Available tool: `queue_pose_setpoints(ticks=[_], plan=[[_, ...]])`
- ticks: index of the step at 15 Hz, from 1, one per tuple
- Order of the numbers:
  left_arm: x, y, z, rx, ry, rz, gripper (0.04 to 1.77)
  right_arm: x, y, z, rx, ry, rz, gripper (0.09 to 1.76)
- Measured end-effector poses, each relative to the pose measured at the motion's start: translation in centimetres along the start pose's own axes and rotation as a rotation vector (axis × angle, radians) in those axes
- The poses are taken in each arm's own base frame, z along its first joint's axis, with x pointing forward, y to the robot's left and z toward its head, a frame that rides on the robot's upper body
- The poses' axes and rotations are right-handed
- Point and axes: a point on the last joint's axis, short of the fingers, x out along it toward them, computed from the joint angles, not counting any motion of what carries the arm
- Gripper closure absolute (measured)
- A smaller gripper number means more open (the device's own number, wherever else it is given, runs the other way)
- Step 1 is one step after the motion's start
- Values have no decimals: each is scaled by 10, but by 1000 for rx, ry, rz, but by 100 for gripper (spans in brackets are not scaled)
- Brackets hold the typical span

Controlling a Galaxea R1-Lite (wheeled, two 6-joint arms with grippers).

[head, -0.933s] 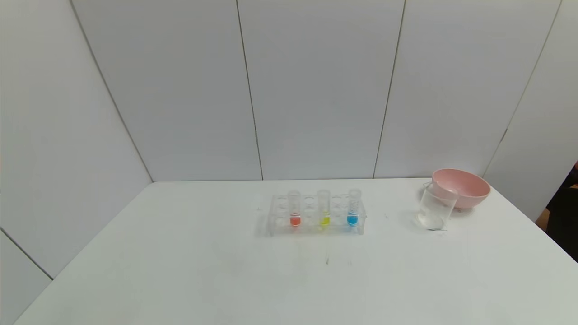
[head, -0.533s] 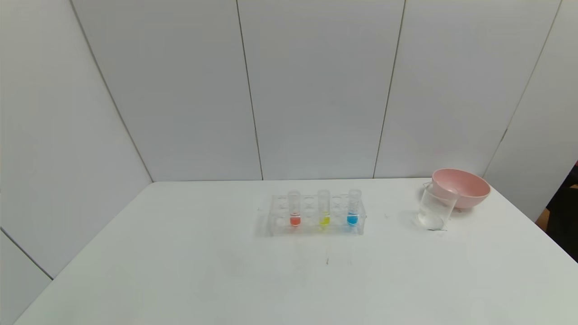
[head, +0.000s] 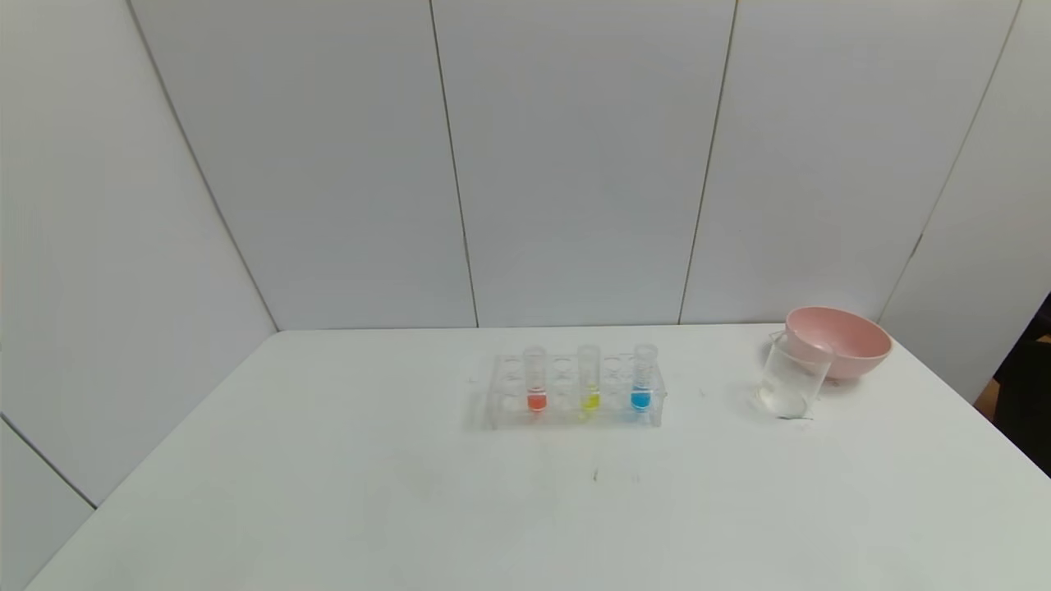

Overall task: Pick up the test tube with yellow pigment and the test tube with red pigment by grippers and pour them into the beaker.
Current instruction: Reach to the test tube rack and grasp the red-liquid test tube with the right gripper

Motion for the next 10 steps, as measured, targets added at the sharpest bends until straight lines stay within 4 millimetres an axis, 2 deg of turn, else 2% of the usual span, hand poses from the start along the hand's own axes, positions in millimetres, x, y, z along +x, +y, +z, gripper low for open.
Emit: queue_pose_setpoints(ticks=[6, 10], plan=[[0, 0, 0, 0, 0, 0, 9, -4, 0, 42, 10, -37, 2, 14], [0, 0, 0, 1, 0, 0, 9, 19, -1, 82, 34, 39, 1, 14]])
